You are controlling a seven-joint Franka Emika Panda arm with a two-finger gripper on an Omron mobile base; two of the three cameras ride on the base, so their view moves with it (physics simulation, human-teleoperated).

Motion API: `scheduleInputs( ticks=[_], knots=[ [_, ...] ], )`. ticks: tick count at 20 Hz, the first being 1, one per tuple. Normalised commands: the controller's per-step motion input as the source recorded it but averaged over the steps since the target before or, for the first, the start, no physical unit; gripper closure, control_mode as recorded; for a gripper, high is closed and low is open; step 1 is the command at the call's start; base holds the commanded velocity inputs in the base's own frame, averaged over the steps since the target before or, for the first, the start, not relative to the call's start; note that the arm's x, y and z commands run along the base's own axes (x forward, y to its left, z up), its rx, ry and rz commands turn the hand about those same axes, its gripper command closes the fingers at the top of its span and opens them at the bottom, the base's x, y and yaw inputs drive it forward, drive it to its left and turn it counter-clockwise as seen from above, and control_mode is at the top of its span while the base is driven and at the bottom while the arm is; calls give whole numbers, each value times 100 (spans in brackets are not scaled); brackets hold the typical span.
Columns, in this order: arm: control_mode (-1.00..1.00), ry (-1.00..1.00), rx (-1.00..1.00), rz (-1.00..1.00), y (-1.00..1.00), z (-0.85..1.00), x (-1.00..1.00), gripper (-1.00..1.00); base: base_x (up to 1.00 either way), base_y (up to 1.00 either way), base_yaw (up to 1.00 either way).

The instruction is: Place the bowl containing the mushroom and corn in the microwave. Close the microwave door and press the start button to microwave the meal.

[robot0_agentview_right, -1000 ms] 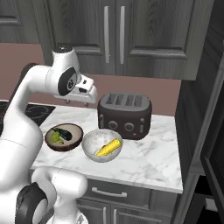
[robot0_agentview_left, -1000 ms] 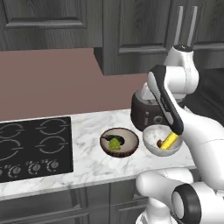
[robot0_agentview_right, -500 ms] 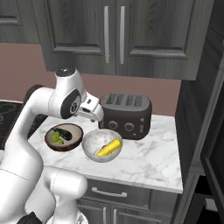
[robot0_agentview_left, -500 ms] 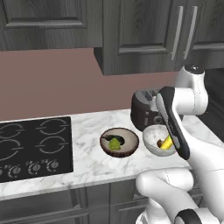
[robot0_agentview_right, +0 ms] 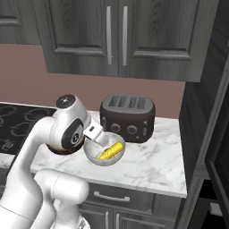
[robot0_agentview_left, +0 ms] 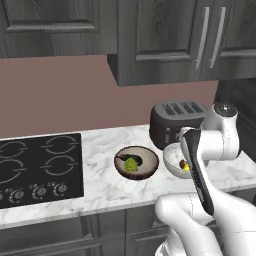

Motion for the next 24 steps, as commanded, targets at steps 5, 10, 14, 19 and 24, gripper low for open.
scheduleInputs(
  ticks=[5, 10, 14, 19, 24],
  knots=[
    [-100, -3, 7, -6, -40, -39, -25, -100, 0, 0, 0],
    [-100, -1, 10, 0, -21, -36, -25, -100, 0, 0, 0],
    [-100, -6, 15, 0, 0, -32, 0, -100, 0, 0, 0],
    [-100, -6, 14, 0, 0, -34, 0, -100, 0, 0, 0],
    [-100, 0, 3, 0, 0, -27, 0, -100, 0, 0, 0]
  ],
)
